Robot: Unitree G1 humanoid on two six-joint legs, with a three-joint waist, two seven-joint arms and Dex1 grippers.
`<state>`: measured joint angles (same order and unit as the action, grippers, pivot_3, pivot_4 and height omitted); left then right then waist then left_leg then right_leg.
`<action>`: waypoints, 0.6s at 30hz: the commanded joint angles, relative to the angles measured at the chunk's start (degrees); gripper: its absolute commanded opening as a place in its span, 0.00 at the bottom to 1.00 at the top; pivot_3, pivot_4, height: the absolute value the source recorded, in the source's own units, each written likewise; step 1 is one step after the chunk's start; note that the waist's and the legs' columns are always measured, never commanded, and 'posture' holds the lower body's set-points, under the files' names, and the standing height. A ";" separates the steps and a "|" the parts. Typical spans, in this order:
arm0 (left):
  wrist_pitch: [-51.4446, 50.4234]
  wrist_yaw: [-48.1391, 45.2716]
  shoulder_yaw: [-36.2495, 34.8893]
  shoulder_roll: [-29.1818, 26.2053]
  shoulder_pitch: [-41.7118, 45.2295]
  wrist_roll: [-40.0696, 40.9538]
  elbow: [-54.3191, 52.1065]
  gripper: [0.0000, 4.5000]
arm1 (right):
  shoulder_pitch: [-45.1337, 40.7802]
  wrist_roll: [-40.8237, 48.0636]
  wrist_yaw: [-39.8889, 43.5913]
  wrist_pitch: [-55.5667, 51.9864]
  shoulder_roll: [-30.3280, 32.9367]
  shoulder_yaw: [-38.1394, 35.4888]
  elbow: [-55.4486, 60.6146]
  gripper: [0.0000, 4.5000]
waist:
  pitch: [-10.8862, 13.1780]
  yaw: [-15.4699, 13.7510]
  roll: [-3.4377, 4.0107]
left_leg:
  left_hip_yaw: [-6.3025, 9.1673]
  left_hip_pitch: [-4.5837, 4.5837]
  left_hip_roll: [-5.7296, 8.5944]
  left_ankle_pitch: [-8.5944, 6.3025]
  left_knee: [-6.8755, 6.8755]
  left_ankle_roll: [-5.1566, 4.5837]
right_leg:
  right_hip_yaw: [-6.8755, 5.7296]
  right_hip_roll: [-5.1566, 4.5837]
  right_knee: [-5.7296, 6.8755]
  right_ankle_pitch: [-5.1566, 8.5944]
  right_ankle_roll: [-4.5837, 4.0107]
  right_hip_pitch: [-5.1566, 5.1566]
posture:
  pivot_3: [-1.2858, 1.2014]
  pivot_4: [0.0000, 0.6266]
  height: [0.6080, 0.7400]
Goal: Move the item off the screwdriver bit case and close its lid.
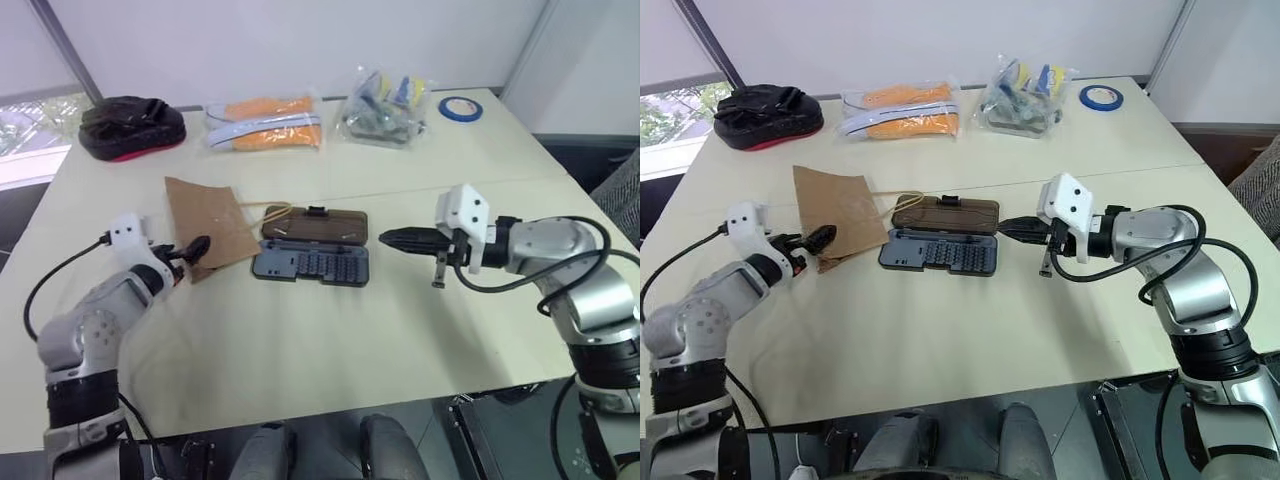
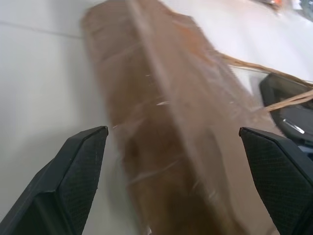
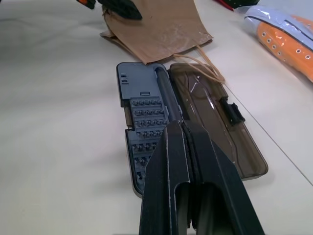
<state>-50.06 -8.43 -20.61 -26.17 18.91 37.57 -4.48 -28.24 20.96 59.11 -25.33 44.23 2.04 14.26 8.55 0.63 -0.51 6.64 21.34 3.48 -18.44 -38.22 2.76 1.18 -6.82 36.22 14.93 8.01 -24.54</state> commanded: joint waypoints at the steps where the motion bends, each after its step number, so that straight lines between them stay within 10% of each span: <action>1: 1.93 -1.24 1.48 0.42 1.70 -1.65 0.15 1.00 | -0.25 0.13 -0.65 0.50 0.04 -0.79 2.01 0.00 | 0.00 0.01 0.00 | 0.00 0.00 0.00 0.00 0.00 0.00 | 0.00 0.00 0.00 0.00 0.00 0.00 | 0.52 0.24 1.00; 7: 1.86 -0.82 1.70 1.75 2.82 -3.55 2.41 0.82 | 0.45 -0.14 -1.18 0.73 0.32 -1.06 2.37 0.00 | 0.00 0.02 0.00 | 0.00 0.00 0.00 0.00 0.00 0.00 | 0.00 0.00 0.00 0.00 0.00 -0.01 | 0.52 0.24 1.00; 14: 1.60 0.15 0.55 3.09 3.19 -3.95 2.48 0.04 | 0.43 -0.32 -1.30 0.87 0.17 -0.94 2.07 0.00 | 0.00 0.02 0.00 | 0.00 0.00 0.00 0.00 -0.01 0.00 | 0.00 0.00 0.01 0.00 0.01 -0.01 | 0.52 0.24 1.00; 18: 1.90 1.97 -0.56 3.92 3.07 -4.21 2.05 0.01 | 0.13 -0.40 -1.30 0.89 -0.09 -0.61 1.89 0.00 | 0.00 0.00 0.00 | 0.00 0.00 0.00 0.00 -0.01 0.00 | 0.00 0.00 0.01 0.00 0.01 0.00 | 0.52 0.24 1.00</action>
<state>-49.18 -7.24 -19.32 -22.14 21.09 33.69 -1.11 -27.37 20.45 58.10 -25.27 44.22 2.03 14.52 8.54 0.63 -0.51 6.63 21.34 3.48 -18.43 -38.24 2.76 1.19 -6.82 36.22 14.92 8.02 -24.55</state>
